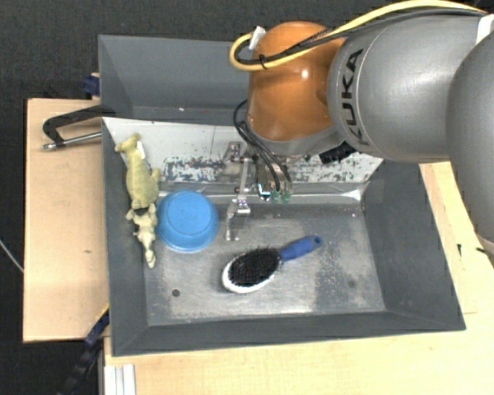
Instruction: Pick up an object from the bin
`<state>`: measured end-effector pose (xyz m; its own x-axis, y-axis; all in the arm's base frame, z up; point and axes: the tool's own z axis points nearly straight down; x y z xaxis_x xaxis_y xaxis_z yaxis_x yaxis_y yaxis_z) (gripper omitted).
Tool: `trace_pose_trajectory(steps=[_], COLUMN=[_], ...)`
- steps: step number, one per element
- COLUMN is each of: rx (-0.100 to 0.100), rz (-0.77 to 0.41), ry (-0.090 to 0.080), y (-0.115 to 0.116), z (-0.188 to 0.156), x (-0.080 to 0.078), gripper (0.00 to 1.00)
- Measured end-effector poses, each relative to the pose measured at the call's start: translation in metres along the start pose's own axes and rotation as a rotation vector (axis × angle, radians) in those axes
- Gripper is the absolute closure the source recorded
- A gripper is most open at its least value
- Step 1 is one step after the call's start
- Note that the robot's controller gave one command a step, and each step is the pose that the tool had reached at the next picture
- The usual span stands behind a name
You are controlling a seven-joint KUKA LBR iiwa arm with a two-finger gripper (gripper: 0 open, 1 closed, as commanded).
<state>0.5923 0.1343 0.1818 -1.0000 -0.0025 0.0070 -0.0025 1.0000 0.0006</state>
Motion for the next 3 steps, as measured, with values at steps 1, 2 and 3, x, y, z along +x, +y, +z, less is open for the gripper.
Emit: trace_pose_trajectory(steps=[1,2,3], rx=[0.007,0.004,0.005], rz=[-0.323,-0.546,-0.521], ry=[-0.023,-0.006,-0.014], y=[-0.025,-0.098,-0.165], z=[0.107,0.085,0.067], x=[0.022,0.066,0.054], gripper=[0.0,0.0,0.0])
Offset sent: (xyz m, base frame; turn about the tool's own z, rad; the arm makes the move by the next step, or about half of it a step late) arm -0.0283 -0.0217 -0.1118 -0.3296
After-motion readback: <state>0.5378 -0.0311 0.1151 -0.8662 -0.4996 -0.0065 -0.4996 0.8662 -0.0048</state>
